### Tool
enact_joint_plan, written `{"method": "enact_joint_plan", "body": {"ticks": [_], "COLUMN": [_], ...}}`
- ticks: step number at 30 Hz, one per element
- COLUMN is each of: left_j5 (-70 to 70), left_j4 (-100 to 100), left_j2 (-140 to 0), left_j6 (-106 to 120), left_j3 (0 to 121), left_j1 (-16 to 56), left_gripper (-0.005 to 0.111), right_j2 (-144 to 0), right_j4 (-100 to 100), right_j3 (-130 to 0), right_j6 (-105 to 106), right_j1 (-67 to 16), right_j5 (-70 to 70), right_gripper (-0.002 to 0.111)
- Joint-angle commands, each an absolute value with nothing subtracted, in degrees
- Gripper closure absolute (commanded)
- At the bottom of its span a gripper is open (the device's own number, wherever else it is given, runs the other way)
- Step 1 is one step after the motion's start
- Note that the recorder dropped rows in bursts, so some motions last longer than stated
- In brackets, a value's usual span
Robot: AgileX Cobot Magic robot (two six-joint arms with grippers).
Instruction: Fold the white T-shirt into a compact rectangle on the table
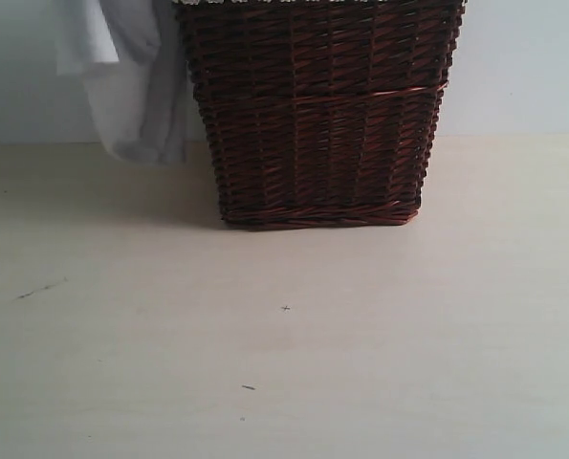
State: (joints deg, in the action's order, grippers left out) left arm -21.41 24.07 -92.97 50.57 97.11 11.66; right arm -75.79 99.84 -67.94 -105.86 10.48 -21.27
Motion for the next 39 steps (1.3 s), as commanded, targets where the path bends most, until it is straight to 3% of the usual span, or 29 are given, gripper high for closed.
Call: {"method": "enact_joint_plan", "body": {"ticks": [1, 9, 21, 39], "left_j5": [-9.63, 3.93, 5.75, 3.84], "left_j4": [23.98, 21.68, 23.14, 25.71], "left_j2": [-87.96, -82.69, -79.31, -71.04], "left_j6": [51.19, 53.97, 49.20, 47.62], "left_j3": [97.44, 98.16, 110.85, 111.29], "left_j1": [11.94, 11.94, 11.94, 11.94], "left_gripper": [0.107, 0.107, 0.107, 0.107], "right_j2": [-75.89, -75.89, -75.89, -75.89], "right_j4": [99.95, 99.95, 99.95, 99.95], "right_j3": [-68.34, -68.34, -68.34, -68.34], "right_j6": [-105.59, -105.59, -105.59, -105.80], "right_j1": [10.37, 10.37, 10.37, 10.37], "right_j5": [-21.38, -21.26, -21.15, -22.71], "right_gripper": [0.089, 0.089, 0.089, 0.089]}}
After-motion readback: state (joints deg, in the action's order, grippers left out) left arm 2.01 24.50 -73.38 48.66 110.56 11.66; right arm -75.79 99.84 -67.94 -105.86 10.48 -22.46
